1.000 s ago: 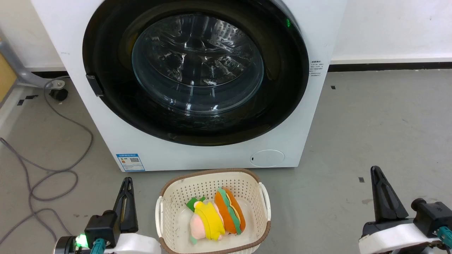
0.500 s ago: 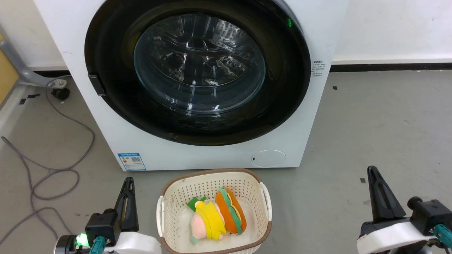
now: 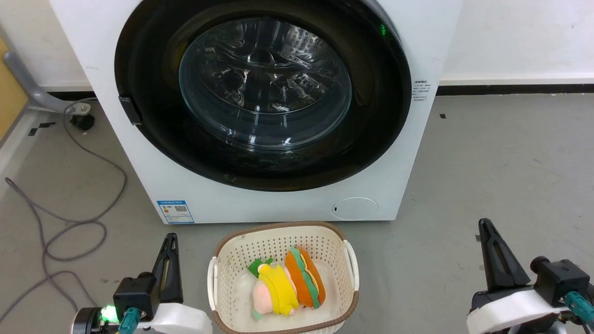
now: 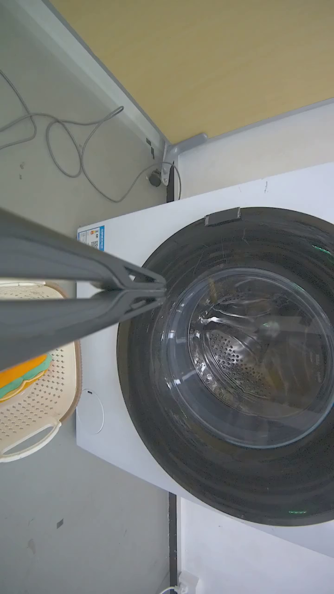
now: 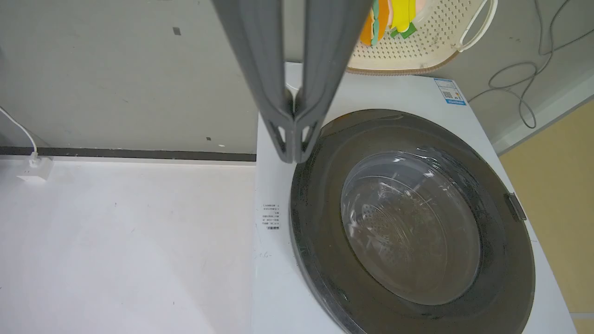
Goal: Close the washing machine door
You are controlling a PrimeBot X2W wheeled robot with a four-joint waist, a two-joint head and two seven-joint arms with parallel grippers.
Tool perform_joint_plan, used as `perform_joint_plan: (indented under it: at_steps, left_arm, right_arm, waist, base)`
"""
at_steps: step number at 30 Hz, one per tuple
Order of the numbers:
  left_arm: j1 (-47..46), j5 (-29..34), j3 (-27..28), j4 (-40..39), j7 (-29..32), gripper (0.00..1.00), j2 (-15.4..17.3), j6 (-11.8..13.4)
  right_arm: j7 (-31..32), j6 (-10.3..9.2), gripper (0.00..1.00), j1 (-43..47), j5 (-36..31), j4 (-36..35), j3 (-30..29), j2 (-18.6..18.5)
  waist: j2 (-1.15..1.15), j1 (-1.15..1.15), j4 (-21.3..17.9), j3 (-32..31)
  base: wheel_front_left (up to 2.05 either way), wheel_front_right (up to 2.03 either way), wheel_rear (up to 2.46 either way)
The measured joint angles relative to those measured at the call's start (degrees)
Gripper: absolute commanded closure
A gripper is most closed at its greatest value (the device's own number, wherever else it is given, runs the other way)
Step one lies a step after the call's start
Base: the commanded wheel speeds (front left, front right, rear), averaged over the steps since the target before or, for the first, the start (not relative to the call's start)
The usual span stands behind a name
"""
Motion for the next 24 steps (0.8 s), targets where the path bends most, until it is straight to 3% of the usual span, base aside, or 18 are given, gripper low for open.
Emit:
perform_joint_plan:
  at_steps: [24]
  left_arm:
    - [-0.1, 0.6, 0.2, -1.0, 2.8, 1.00, 0.0, -1.2]
  right_arm:
    - [2.7, 0.00, 1.00, 0.0, -1.1, -1.1, 0.8, 0.0]
  waist:
    - [0.00, 0.01, 0.7, 0.0]
  base:
    - [0.00, 0.00, 0.00]
